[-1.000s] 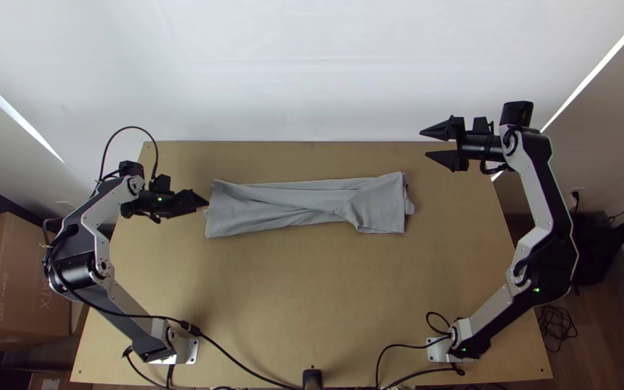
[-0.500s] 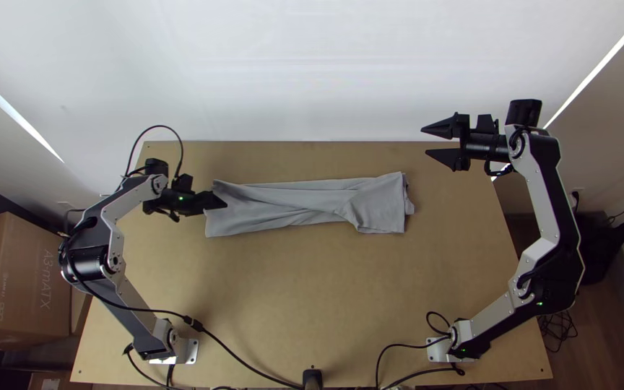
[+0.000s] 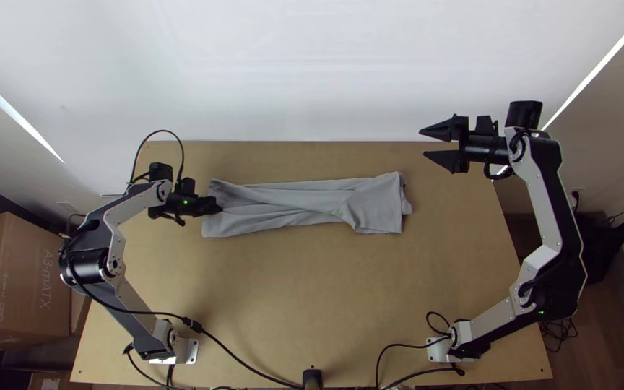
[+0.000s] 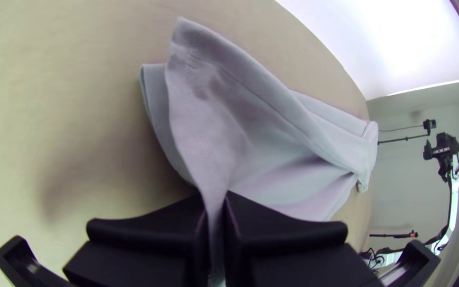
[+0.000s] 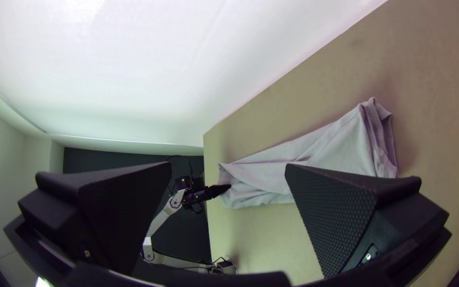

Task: Fold the t-shirt

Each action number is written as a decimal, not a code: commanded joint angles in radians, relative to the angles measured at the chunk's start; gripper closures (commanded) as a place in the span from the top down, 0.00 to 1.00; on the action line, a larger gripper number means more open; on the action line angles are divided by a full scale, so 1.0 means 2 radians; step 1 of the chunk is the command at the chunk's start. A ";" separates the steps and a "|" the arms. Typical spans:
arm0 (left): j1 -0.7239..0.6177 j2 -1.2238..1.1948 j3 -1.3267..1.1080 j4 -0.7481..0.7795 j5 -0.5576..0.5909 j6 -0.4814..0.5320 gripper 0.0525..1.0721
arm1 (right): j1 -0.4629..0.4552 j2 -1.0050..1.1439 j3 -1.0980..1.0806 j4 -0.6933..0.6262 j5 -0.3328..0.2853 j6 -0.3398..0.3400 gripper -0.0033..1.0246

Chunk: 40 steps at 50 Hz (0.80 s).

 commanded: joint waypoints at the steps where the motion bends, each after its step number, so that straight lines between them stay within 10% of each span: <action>1: 0.048 -0.025 -0.017 -0.010 -0.007 0.013 0.03 | 0.003 -0.018 -0.020 0.003 -0.005 0.006 0.96; 23: 0.206 -0.095 0.073 -0.198 -0.002 0.118 0.02 | -0.002 -0.023 -0.040 0.004 -0.005 -0.009 0.96; 40: 0.008 -0.176 0.127 -0.244 0.001 -0.015 0.03 | 0.000 -0.023 -0.054 0.005 -0.004 -0.018 0.96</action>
